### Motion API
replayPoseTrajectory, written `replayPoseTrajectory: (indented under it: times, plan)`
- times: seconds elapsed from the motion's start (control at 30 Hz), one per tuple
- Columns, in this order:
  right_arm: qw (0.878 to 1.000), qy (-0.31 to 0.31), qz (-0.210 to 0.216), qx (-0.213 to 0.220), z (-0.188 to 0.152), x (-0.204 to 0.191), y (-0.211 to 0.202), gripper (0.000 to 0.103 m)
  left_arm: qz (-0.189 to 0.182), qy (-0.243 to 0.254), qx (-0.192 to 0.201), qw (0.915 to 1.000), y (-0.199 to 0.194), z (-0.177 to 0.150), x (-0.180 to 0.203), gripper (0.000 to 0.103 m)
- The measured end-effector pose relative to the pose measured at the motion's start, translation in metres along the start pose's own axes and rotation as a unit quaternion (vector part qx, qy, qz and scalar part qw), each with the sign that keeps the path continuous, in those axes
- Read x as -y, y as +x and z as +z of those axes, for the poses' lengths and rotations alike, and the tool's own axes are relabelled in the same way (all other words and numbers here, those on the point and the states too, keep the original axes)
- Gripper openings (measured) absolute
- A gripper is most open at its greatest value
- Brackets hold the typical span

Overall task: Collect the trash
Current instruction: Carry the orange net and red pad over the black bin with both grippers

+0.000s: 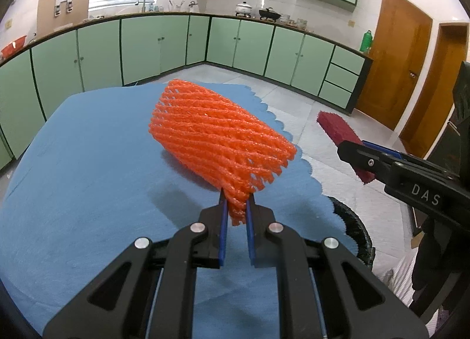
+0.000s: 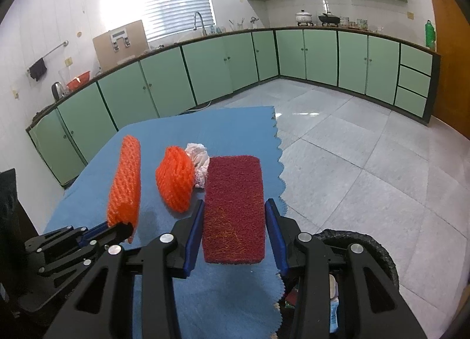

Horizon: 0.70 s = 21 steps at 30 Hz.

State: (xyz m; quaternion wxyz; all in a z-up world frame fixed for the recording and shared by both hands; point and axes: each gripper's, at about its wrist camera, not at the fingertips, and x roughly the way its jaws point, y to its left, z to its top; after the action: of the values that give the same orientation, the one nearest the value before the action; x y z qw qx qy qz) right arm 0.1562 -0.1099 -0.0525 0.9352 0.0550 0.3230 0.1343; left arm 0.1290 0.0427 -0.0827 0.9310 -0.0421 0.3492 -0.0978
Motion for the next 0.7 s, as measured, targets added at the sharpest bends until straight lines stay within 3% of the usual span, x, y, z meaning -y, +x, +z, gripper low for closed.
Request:
replayPoseTrajectory:
  times: [0.7]
  plan:
    - [0.996, 0.043, -0.071, 0.018, -0.016, 0.067, -0.055, 0.041, -0.091, 0.067, 0.004, 0.9936, 0.015, 0.007, 0.087, 0.01]
